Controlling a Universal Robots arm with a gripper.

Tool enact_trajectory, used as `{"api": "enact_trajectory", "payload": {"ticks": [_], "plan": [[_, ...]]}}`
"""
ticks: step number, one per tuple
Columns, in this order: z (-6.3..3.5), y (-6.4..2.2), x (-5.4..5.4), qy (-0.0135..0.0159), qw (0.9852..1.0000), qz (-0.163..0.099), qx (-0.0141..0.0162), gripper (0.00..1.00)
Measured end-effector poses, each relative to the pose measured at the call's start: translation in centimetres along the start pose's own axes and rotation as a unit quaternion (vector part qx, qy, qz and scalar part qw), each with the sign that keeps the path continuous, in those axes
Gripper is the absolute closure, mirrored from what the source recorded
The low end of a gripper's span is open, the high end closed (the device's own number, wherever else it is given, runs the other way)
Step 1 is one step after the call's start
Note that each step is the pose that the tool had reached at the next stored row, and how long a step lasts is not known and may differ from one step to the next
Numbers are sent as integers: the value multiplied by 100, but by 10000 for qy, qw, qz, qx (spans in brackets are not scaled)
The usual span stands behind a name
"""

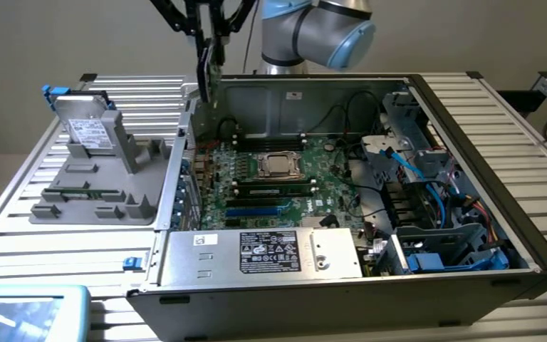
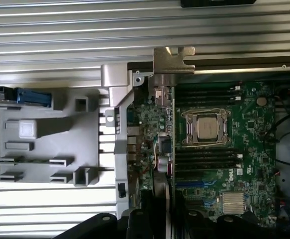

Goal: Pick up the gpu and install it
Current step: 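Pick up the gpu and move the gpu toward the slot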

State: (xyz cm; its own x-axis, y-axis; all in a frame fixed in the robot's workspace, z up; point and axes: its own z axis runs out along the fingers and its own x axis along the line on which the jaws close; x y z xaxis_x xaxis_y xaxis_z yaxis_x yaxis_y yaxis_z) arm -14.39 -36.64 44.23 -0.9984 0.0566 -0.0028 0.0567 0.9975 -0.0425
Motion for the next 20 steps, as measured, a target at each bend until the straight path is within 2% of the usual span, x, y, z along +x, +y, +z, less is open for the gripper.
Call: {"api": "enact_trajectory", "payload": {"ticks": [7,20], "plan": [[47,-33,-305,-1,10000,0,-1,72],[201,-180,-720,0,10000,0,-1,72]]}}
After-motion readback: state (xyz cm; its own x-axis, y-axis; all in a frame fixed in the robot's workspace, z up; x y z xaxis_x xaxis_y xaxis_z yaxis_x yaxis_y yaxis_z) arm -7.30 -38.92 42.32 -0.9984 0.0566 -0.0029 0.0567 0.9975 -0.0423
